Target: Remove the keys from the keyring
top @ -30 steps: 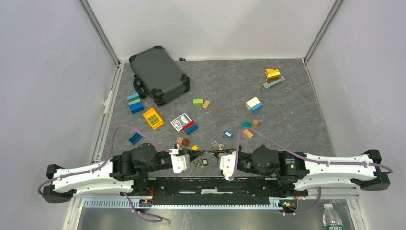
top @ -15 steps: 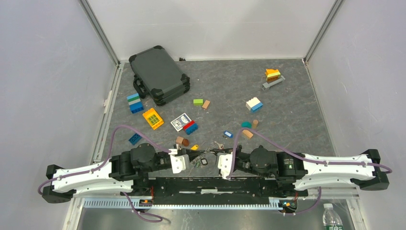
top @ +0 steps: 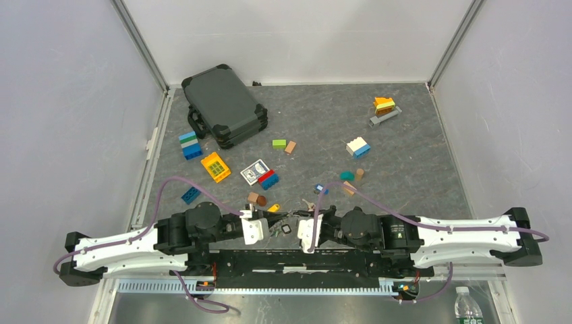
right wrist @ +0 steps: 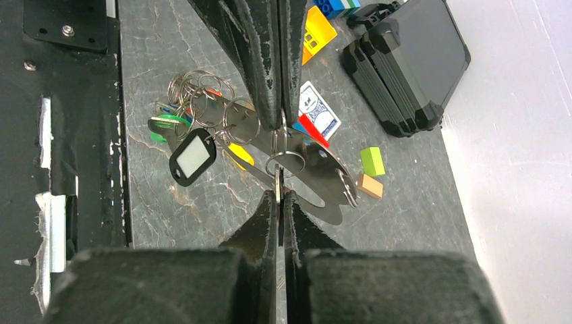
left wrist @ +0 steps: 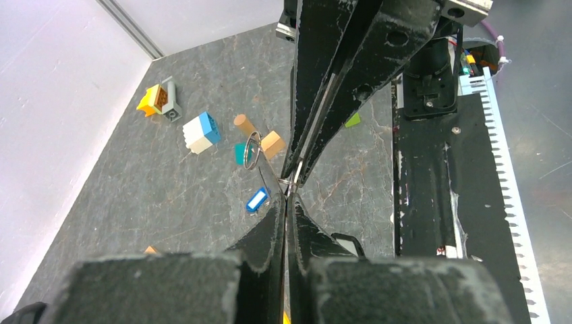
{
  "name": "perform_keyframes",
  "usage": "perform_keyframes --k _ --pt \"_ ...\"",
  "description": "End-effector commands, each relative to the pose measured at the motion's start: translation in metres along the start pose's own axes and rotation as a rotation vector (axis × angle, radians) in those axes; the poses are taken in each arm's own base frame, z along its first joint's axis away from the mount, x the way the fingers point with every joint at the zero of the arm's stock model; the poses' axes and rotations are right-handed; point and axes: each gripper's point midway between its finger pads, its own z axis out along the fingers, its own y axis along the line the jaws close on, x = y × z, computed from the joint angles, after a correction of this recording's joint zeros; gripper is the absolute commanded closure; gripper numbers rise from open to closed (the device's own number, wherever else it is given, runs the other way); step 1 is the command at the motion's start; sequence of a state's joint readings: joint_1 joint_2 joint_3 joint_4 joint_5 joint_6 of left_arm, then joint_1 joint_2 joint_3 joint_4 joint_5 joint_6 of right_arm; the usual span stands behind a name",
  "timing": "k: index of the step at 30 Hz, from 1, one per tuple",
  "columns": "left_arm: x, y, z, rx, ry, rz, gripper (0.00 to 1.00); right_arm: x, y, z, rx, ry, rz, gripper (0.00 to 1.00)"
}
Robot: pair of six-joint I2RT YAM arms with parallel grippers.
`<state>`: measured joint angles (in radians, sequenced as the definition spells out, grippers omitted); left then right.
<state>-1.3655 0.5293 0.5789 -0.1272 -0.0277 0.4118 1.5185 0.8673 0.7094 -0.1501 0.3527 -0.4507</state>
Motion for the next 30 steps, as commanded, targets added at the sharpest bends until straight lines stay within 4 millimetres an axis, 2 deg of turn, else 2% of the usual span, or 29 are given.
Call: perform_keyframes --k 1,16,24,30 --pt "-0.035 0.016 -0.002 -0.058 -0.116 -0.002 0.98 -0.001 -0.002 0.003 0.011 0.022 -0.011 1.00" --pt "-0.035 0.014 0.002 -0.046 -0.116 -0.004 0.98 -0.022 -0.014 0.018 0.076 -0.031 0.018 1.00" --pt "-0.036 0.015 0.001 -0.051 -0.121 -0.007 0.98 -0.014 -0.009 0.028 0.058 0.039 -0.009 1.00" --pt "-0.035 0.015 0.000 -0.054 -0.118 -0.005 0.98 -0.010 -0.015 0.021 0.088 0.049 0.008 1.00"
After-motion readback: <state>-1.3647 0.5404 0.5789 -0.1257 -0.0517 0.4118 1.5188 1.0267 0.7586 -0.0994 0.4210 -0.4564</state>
